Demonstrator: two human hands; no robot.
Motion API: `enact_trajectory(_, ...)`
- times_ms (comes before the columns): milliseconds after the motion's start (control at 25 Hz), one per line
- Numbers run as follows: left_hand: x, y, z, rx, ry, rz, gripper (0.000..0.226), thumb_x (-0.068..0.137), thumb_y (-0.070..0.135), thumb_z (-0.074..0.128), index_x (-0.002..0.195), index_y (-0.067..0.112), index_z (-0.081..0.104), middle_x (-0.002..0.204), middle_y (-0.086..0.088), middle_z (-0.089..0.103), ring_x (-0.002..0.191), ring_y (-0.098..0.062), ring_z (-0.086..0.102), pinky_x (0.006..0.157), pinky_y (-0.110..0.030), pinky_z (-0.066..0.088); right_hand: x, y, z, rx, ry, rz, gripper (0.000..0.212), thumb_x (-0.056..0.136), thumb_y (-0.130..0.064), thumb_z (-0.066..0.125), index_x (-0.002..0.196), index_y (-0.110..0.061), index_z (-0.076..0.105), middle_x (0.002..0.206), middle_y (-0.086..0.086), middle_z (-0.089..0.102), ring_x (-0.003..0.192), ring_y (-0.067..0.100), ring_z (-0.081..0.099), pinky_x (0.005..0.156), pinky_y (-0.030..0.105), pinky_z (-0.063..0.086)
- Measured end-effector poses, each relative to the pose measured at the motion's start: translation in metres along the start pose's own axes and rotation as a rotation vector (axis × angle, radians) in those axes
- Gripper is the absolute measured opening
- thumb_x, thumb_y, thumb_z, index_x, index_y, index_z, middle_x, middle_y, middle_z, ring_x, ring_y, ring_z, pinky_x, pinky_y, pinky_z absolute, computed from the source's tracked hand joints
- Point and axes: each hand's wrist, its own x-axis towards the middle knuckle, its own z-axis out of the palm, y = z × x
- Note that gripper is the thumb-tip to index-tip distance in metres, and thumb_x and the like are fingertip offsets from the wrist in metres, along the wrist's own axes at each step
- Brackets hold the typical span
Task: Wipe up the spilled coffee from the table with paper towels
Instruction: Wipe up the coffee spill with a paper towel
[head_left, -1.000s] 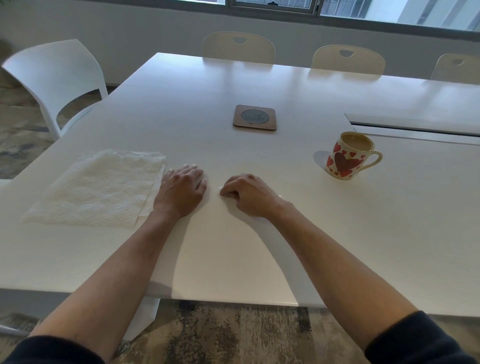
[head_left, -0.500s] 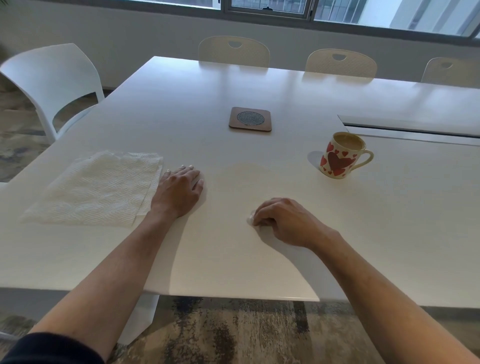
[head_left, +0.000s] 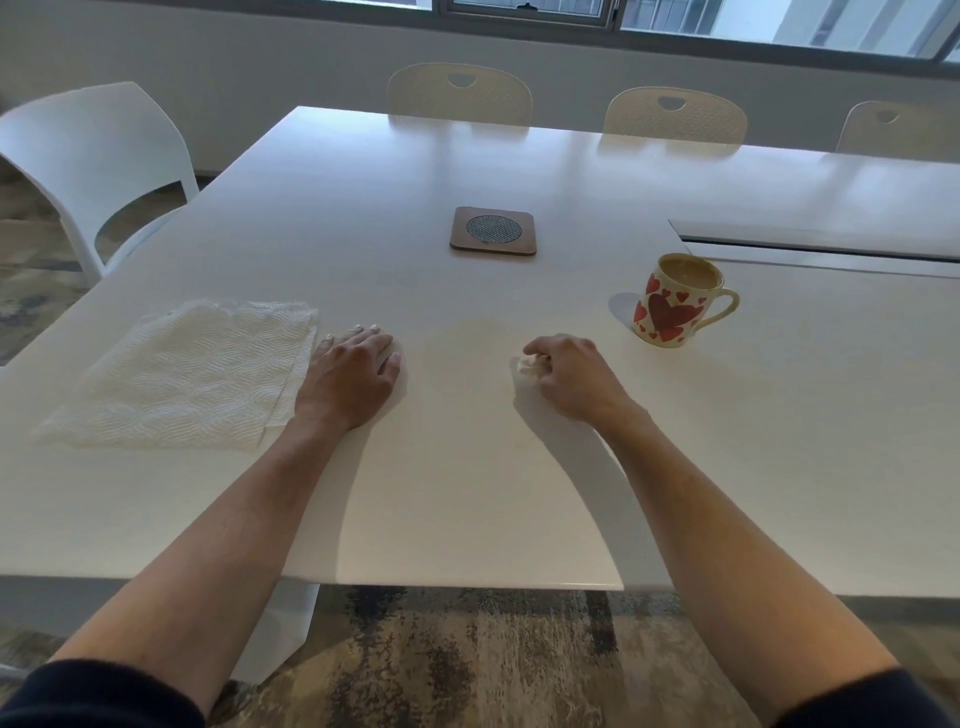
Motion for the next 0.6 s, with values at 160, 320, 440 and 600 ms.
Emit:
enact_trajectory(160, 0.001, -0.001, 0.001, 0.01, -0.001, -0.001, 0.033, 0.096, 0.034, 0.047, 0.121, 0.02, 0.062, 0.145, -0.006, 0.051, 0.139, -0.021, 0.04, 0.117, -0.044, 0.023, 0.005, -0.018, 0.011, -0.062, -0.112, -0.084, 0.039, 0.088, 0.0, 0.046, 0.115, -0.008, 0.073, 0.12, 0.015, 0.066, 0.112, 0.031, 0.06, 0.096, 0.031, 0.042)
enact_trajectory(320, 0.001, -0.001, 0.001, 0.01, -0.007, 0.002, 0.033, 0.096, 0.034, 0.046, 0.12, 0.02, 0.063, 0.145, -0.006, 0.051, 0.139, -0.021, 0.04, 0.116, -0.044, 0.024, -0.014, -0.025, 0.013, -0.039, -0.147, -0.203, 0.037, 0.088, 0.002, 0.047, 0.111, -0.009, 0.075, 0.117, 0.008, 0.069, 0.109, 0.028, 0.061, 0.095, 0.032, 0.046)
enact_trajectory(440, 0.001, -0.002, 0.001, 0.014, -0.01, 0.003, 0.033, 0.096, 0.035, 0.046, 0.12, 0.02, 0.063, 0.146, -0.006, 0.05, 0.14, -0.021, 0.039, 0.117, -0.044, 0.022, -0.036, -0.015, 0.01, -0.048, -0.128, -0.185, 0.034, 0.091, -0.001, 0.049, 0.111, -0.01, 0.075, 0.118, 0.005, 0.07, 0.111, 0.025, 0.06, 0.097, 0.036, 0.048)
enact_trajectory(600, 0.002, -0.002, 0.002, 0.017, -0.008, 0.007, 0.034, 0.096, 0.035, 0.046, 0.121, 0.02, 0.062, 0.145, -0.006, 0.051, 0.139, -0.021, 0.04, 0.117, -0.045, 0.024, -0.065, -0.015, 0.01, -0.103, -0.085, -0.16, 0.03, 0.093, -0.006, 0.05, 0.106, -0.01, 0.076, 0.111, 0.007, 0.071, 0.104, 0.024, 0.064, 0.091, 0.04, 0.053)
